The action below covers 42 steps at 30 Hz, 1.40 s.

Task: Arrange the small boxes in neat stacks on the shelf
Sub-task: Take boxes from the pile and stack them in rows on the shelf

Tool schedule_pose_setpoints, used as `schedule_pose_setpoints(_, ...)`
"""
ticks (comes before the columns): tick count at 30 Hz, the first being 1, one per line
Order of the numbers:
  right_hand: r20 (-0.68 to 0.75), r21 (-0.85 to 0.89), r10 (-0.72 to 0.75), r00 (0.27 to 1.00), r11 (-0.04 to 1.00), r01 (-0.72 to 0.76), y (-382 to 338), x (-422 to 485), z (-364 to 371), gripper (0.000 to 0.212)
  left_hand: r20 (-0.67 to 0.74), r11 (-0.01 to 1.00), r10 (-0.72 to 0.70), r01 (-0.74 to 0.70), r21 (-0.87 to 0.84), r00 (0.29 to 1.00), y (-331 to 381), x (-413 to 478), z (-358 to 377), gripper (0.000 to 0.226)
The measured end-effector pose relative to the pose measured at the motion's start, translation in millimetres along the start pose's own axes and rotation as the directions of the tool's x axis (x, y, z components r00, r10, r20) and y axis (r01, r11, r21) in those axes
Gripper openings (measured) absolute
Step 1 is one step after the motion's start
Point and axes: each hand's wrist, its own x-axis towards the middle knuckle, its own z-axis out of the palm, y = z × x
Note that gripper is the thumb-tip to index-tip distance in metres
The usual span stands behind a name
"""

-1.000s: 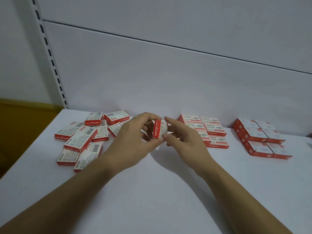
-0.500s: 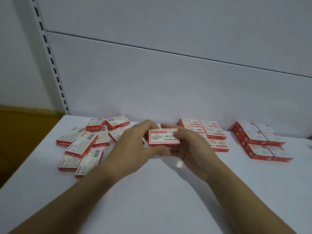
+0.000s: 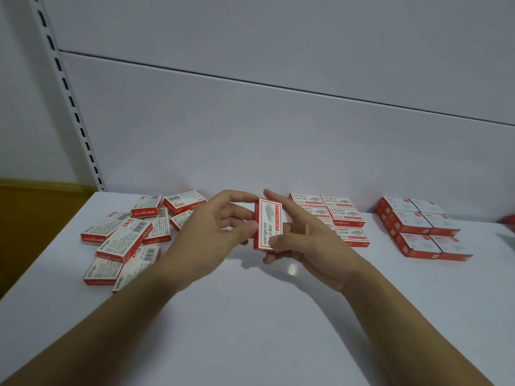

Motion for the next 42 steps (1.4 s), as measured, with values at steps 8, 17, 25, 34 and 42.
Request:
schedule_pose_setpoints(8, -0.129, 0.105, -0.068, 0.989, 0.991, 0.082, 8, 5, 11, 0.032, 0.049, 0.991, 0.019, -0.026, 0.131, 0.999, -7, -4, 11, 0.071)
schedule_pose_setpoints(17, -0.325, 0.070, -0.106, 0.940, 0.988, 0.136, 10, 6, 0, 0.032, -0.073, 0.998, 0.055, -0.057, -0.029, 0.996, -13, 2, 10, 0.038)
schedule_pose_setpoints(25, -0.260, -0.220, -0.230, 0.938, 0.960, 0.174, 11, 8, -5, 0.052, -0.072, 0.989, 0.115, -0.108, 0.097, 0.991, -11, 3, 3, 0.042)
schedule_pose_setpoints(34, -0.280, -0.689, -0.378, 0.883, 0.719, 0.089, -12, 3, -18, 0.031, -0.106, 0.953, 0.181, -0.148, 0.264, 0.978, -5, 3, 13, 0.047)
schedule_pose_setpoints(42, -0.055, -0.931, -0.491, 0.869, 0.340, 0.133, -43, -17, -52, 0.047, -0.116, 0.945, 0.229, -0.192, 0.265, 0.966, 18, 22, 43, 0.043)
